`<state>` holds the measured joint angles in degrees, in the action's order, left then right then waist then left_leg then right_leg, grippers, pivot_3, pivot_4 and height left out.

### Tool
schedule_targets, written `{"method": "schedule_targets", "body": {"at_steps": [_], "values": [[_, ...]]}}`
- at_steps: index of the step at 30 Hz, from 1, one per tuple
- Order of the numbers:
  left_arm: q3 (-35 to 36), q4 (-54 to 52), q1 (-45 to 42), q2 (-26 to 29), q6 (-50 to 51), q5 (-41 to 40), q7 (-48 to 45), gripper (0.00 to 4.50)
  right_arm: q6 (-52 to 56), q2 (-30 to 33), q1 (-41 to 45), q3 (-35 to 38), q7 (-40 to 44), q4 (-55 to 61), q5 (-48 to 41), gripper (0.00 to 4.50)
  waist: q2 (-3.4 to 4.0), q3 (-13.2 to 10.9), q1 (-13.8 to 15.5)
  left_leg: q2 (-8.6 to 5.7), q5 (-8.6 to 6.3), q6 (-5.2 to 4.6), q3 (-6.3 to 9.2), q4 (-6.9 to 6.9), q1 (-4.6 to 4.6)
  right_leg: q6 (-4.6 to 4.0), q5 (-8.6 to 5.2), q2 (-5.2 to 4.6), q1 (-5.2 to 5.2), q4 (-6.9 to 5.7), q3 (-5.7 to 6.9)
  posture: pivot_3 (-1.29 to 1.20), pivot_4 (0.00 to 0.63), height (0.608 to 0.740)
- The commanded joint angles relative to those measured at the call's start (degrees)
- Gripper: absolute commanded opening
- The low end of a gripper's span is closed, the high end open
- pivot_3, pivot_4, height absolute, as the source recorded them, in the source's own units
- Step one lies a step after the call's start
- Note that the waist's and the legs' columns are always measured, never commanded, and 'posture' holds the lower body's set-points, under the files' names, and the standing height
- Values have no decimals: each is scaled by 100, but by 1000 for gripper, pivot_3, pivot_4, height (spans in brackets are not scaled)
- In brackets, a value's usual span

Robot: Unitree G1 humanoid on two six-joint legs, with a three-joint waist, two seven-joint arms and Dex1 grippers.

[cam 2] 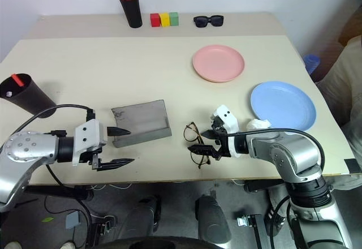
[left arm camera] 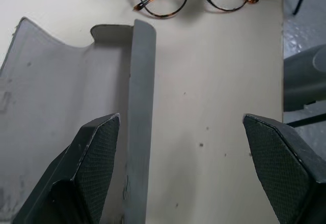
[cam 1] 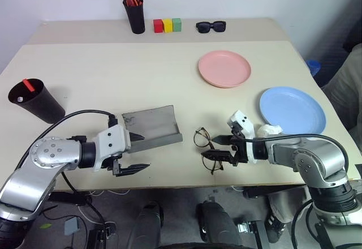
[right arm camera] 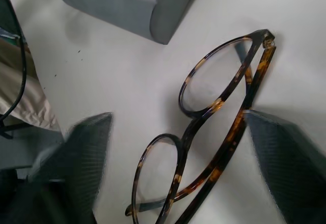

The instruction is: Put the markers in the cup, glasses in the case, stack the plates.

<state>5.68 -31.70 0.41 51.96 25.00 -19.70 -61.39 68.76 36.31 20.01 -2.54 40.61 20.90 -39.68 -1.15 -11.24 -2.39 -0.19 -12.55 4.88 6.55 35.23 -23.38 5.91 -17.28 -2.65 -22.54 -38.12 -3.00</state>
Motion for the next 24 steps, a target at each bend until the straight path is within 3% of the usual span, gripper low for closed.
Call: {"method": "schedule_targets", "body": {"at_steps": [1, 5, 9, 15, 24], "values": [[220, -150, 167, -35, -347, -103, -12, 3981, 51, -56, 105, 168, -71, -5, -119, 2213, 0, 0, 0, 0, 0, 0, 0, 0, 0, 0, 0, 0, 0, 0, 0, 0, 150, 740], [211, -129, 370, -43, -546, -69, 28, 3981, 97, -63, 116, 165, -122, -29, -118, 19, 1, 0, 0, 0, 0, 0, -1, 0, 0, -1, -1, 0, 0, 1, -1, 0, 150, 740], [203, -129, 464, -33, -609, -78, 79, 3981, 100, -43, 99, 160, -152, -11, -136, 19, 2, 1, -1, 1, 0, 0, -1, 0, 1, -2, -1, 1, 1, 1, -1, 0, 150, 740], [684, 194, 504, -725, -539, -446, 699, 3981, -266, 151, 369, 26, -81, 329, 14, 19, 5, 1, -8, 2, 0, 0, -3, 0, 1, -1, 0, 1, 0, 1, -1, 0, 150, 740], [1836, 679, 1323, -1371, -798, -672, 1220, 3981, -1455, 380, 1810, -1055, 660, 626, 736, 19, 7, 0, -14, 4, -1, -2, -5, -1, 2, -1, 0, 0, -3, 2, -1, 0, 150, 740]]}}
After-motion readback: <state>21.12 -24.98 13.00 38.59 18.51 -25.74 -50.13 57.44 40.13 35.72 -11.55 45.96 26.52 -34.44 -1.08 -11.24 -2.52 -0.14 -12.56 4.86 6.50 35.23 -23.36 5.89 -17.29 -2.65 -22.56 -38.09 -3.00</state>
